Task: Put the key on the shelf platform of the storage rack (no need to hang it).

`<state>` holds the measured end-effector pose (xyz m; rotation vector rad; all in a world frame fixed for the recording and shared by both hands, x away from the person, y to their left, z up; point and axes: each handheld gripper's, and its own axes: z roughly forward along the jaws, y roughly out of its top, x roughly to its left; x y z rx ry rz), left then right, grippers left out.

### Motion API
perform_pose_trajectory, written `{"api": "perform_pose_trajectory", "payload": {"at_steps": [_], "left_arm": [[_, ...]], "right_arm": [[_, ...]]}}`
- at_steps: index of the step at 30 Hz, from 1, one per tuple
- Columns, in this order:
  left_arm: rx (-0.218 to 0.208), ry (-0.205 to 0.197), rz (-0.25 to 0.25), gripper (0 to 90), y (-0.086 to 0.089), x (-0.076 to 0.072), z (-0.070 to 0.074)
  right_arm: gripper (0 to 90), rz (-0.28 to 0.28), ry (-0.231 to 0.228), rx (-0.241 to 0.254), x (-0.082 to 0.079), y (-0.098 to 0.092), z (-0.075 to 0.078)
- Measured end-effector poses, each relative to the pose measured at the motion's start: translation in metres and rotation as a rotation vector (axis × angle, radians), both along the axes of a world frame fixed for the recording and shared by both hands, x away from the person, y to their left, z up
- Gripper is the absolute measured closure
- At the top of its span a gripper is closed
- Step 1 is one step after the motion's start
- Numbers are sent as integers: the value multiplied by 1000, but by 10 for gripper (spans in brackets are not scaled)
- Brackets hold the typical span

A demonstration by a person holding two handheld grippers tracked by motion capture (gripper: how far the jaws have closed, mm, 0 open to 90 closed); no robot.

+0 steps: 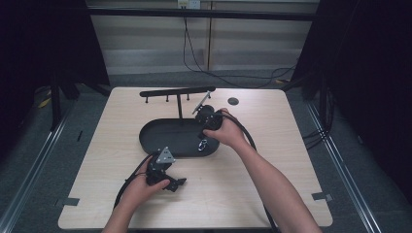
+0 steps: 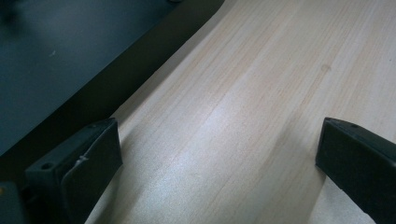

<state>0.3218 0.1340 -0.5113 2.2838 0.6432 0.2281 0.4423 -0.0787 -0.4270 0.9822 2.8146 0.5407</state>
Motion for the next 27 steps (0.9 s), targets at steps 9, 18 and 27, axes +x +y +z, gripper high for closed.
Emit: {"api": "perform_pose_trajectory", "payload": {"at_steps": [9,18,27], "left_arm": [[0,1,-1,0,0,0,0],[0,0,-1,0,0,0,0],[0,0,-1,0,0,0,0]], "right_arm": [[479,-8,2,30,-5,-3,3],[424,-25,-3,52,-9,-14,7],[372,-29,-3,59,-15,-24,11]]}}
